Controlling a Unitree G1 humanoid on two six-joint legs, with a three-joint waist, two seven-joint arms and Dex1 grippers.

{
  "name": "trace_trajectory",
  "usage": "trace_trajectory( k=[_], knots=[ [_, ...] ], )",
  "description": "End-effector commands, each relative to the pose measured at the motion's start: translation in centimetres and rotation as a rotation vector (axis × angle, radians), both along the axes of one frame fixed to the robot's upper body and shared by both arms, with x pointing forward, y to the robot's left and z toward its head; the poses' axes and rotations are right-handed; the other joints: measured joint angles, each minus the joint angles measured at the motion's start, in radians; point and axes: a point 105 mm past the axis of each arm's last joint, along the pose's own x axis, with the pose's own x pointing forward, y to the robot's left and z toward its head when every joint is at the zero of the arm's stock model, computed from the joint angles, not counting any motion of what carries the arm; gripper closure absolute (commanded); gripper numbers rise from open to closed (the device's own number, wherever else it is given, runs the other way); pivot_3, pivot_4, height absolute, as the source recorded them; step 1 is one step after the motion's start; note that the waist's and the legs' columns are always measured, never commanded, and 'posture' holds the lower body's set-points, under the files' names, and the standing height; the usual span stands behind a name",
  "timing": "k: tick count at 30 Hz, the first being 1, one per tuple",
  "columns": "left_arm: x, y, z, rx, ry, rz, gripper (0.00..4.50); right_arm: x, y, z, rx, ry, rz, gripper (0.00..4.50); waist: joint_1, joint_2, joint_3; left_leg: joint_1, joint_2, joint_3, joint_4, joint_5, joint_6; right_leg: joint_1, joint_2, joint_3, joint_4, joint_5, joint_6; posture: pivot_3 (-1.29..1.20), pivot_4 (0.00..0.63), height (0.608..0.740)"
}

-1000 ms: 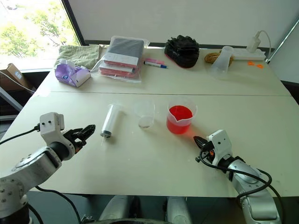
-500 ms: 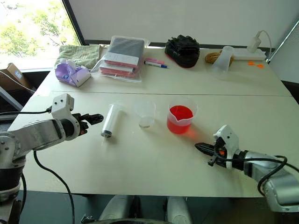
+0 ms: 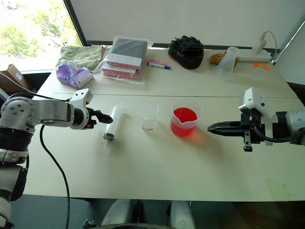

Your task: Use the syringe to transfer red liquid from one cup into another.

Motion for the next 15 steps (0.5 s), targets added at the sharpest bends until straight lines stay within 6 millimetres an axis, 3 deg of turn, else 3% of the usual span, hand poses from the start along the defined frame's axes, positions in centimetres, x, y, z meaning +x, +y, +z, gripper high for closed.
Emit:
trace_trajectory(
  k=[1,6,15],
  knots=[
    [-0.2,-0.9,-1.5,0.060,0.037,0.003,0.43,-0.3,1.4,1.5,0.019,-0.033,0.042,4.50,0.001,0.000,0.000,0.000,0.000,0.000,0.000,0.000,0.000,0.000,-0.001,0.000,0.000,0.000,0.000,0.00,0.150,0.740],
    [-0.1,-1.9,-2.1,0.062,0.033,0.109,0.43,-0.2,2.7,2.2,0.053,-0.033,0.059,4.50,0.001,0.001,0.000,-0.001,0.000,0.000,0.000,0.000,0.000,0.000,-0.002,0.000,-0.002,0.000,0.000,0.00,0.150,0.740],
    [0.7,-3.6,-1.5,0.024,0.054,0.248,0.43,-0.4,3.8,1.4,0.072,-0.001,0.074,4.50,0.004,0.001,0.000,-0.001,-0.001,0.000,0.000,0.000,-0.001,0.000,-0.002,0.000,-0.001,0.000,0.001,0.00,0.150,0.740]
  ],
)
